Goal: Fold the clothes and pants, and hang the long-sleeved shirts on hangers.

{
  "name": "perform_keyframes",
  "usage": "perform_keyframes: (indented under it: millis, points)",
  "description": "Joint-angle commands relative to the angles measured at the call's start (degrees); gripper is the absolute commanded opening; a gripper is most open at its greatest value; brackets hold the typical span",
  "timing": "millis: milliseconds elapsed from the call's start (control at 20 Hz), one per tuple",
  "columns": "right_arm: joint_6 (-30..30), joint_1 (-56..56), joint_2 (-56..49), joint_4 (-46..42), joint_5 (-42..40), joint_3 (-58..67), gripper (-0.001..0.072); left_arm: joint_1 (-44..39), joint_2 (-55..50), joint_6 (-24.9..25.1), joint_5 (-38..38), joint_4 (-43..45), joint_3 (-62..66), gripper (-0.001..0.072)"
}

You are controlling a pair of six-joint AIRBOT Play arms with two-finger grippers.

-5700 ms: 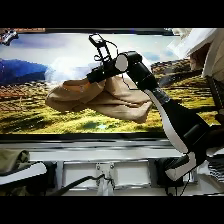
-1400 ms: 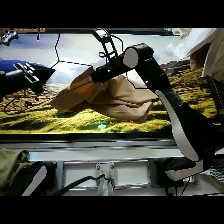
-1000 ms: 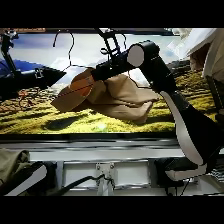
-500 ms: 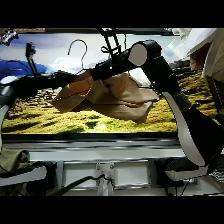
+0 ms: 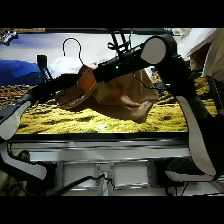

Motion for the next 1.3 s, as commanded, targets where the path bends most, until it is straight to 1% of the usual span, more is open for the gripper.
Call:
perform_keyframes:
  millis: [0,250,300,400,500,600,650,750,800,850,900,950,1000,1050,1200,1250]
  points:
    - [0.6,0.1,3.3,1.0,2.4,0.1,0.0027,-2.6,-1.7,1.1,-5.7,-3.3,0.0,0.0009]
    - [0.7,0.1,4.4,1.2,6.5,0.0,0.0029,-8.8,0.3,1.2,-5.7,-3.9,0.0,0.001]
    - [0.6,0.1,4.4,1.5,7.3,0.1,0.0056,-9.7,0.5,1.2,-5.7,-3.9,0.0,0.0009]
    - [0.6,0.1,4.7,5.0,10.5,0.1,0.0319,-10.8,0.9,1.1,-5.7,-4.1,0.0,0.0009]
    - [0.6,0.1,6.1,6.7,13.2,0.1,0.0331,-11.3,1.6,0.5,-5.7,-4.1,0.0,0.001]
    - [-0.5,-0.1,9.9,4.5,13.0,0.1,0.033,-11.4,2.6,0.0,-5.7,-4.0,0.0,0.0009]
    - [-3.8,-0.1,12.4,0.8,11.5,0.1,0.033,-11.4,3.2,0.0,-5.7,-4.0,0.0,0.001]
    - [-15.8,-0.1,18.6,-11.8,6.9,0.1,0.0333,-11.4,4.3,-0.4,-5.6,-4.0,0.0,0.0009]
    - [-24.6,-0.1,21.4,-19.6,5.0,0.1,0.0334,-11.4,4.7,-1.0,-5.6,-4.0,0.0,0.0009]
    - [-34.9,-0.1,23.5,-25.8,4.8,0.0,0.0334,-11.4,4.9,-1.4,-5.6,-4.0,0.0,0.0009]
    - [-44.6,-0.1,25.0,-29.9,5.6,0.0,0.0334,-11.4,5.0,-2.1,-5.6,-3.8,0.0,0.0009]
    - [-50.3,-0.1,26.0,-31.7,6.4,0.0,0.0363,-11.4,5.0,-2.6,-5.6,-3.8,0.0,0.0009]
    - [-50.8,-0.1,26.3,-32.9,7.3,0.0,0.0375,-11.4,5.0,-3.0,-5.6,-3.8,0.0,0.0009]
    - [-50.7,-0.1,26.2,-32.9,8.1,-0.5,0.0418,-11.4,5.0,-3.0,-5.6,-3.8,0.0,0.0009]
    - [-50.7,-0.2,25.7,-30.3,6.3,-6.8,0.0648,-11.4,5.0,-3.0,-5.6,-3.8,0.0,0.0009]
    - [-50.7,-0.9,25.1,-28.5,4.5,-9.4,0.0655,-11.4,5.0,-3.0,-5.6,-3.8,0.0,0.001]
